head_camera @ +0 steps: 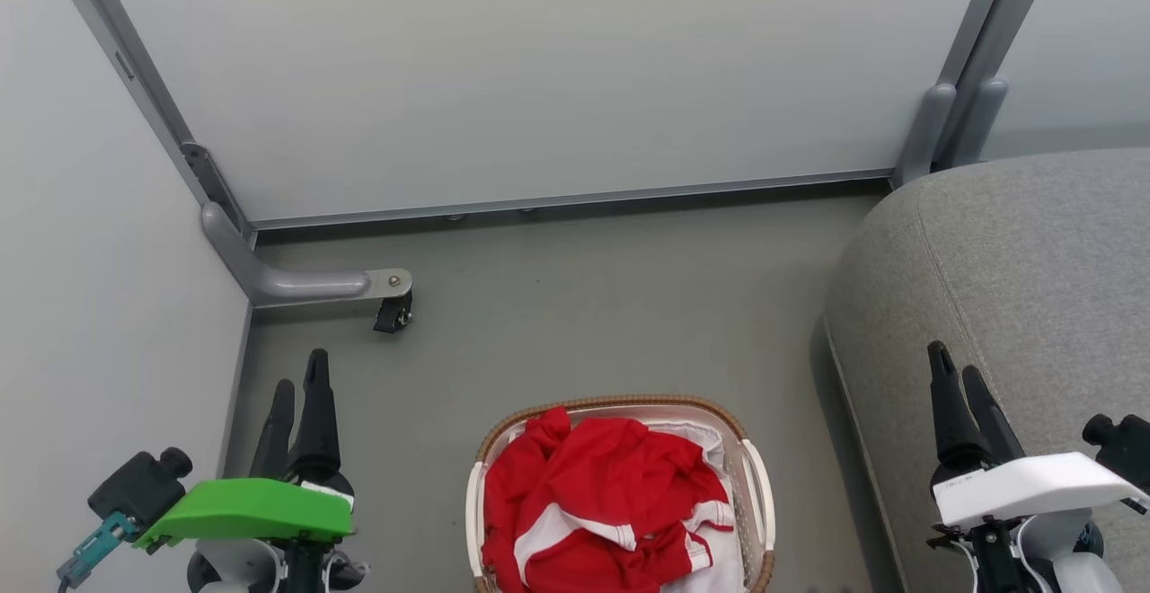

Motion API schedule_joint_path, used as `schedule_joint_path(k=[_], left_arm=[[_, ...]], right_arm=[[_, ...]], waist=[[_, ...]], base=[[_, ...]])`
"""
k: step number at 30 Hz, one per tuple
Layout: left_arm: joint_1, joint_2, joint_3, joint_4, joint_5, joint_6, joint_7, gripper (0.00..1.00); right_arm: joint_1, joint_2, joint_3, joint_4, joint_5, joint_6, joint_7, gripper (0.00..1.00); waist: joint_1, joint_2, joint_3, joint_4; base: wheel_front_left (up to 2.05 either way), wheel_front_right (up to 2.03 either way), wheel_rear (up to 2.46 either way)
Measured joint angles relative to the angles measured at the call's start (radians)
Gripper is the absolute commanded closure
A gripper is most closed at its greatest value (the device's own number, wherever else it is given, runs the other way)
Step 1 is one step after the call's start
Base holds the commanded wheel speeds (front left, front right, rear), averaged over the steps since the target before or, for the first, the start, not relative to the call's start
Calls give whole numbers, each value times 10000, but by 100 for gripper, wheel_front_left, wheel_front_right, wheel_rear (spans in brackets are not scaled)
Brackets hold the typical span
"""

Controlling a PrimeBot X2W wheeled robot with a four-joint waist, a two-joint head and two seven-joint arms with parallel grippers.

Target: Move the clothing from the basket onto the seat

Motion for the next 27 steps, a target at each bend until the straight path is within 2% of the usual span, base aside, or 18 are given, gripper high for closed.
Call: schedule_joint_path(k=[12, 27], left_arm=[[19, 8, -355, 192, 2213, 75, -389, 0], [32, 17, -531, 560, 3754, 159, -792, 0]], right_arm=[[52, -19, 337, 188, -1981, 0, -397, 0], [67, -35, 384, 270, -3639, 0, -800, 0]], waist=[[0, 0, 16, 31], [0, 0, 19, 109]], base=[[0, 0, 0], [0, 0, 0]])
